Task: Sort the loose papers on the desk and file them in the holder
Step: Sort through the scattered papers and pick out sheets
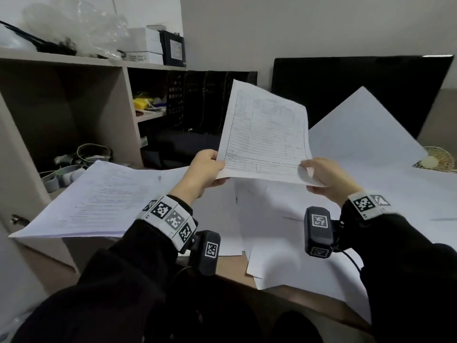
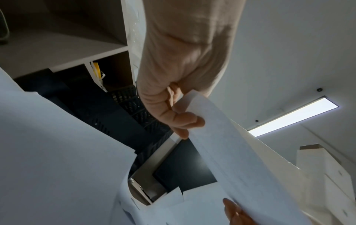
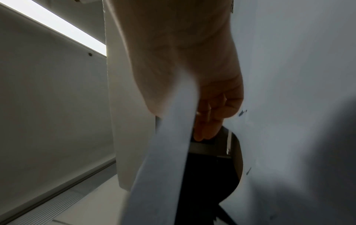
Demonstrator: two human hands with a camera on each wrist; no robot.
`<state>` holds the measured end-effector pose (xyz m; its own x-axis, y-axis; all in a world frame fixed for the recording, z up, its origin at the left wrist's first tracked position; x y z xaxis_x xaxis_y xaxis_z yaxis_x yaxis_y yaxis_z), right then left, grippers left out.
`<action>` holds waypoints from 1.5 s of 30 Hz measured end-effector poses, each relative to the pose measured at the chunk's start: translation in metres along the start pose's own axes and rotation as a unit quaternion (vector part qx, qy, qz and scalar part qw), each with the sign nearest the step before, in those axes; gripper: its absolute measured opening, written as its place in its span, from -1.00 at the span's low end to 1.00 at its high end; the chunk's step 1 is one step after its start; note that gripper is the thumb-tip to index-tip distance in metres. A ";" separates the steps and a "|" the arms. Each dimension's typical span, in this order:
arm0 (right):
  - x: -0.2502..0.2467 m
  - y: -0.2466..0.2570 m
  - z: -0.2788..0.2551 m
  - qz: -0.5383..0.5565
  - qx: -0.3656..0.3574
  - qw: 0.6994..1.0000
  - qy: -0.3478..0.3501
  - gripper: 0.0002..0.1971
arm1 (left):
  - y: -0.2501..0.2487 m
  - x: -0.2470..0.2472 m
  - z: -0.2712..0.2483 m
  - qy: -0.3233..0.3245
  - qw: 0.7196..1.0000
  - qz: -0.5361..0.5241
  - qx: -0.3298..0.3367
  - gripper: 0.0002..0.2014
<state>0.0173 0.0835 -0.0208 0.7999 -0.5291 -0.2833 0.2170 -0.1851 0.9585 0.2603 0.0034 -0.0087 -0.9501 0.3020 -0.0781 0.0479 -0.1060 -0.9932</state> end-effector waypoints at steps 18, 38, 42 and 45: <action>-0.095 -0.074 -0.014 -0.537 0.098 0.821 0.167 0.12 | 0.015 0.050 0.027 -0.007 0.998 0.021 -0.060 -0.69; -0.155 -0.008 -0.040 -0.318 -0.201 0.914 -0.150 -0.63 | 0.012 0.079 0.061 0.012 0.995 0.043 -0.091 -0.58; -0.157 -0.005 -0.044 -0.177 -0.183 0.958 -0.134 -0.65 | 0.014 0.073 0.066 -0.005 0.993 0.079 -0.083 -0.69; -0.155 0.001 -0.047 -0.055 -0.212 0.971 -0.095 -0.74 | 0.017 0.070 0.065 0.025 0.986 0.119 -0.114 -0.64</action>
<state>-0.0806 0.2044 0.0255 0.6495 -0.6766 -0.3469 0.5383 0.0869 0.8383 0.1745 -0.0384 -0.0260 -0.8873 0.3407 -0.3107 0.3422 0.0351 -0.9390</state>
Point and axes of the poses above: each hand's wrist, its own z-axis towards the middle knuckle, its own x-axis out of the palm, y = z × x, the point moved 3 cm from there along z, towards the middle knuckle, and after that the axes turned 7 degrees about -z, right-handed, at the moved point
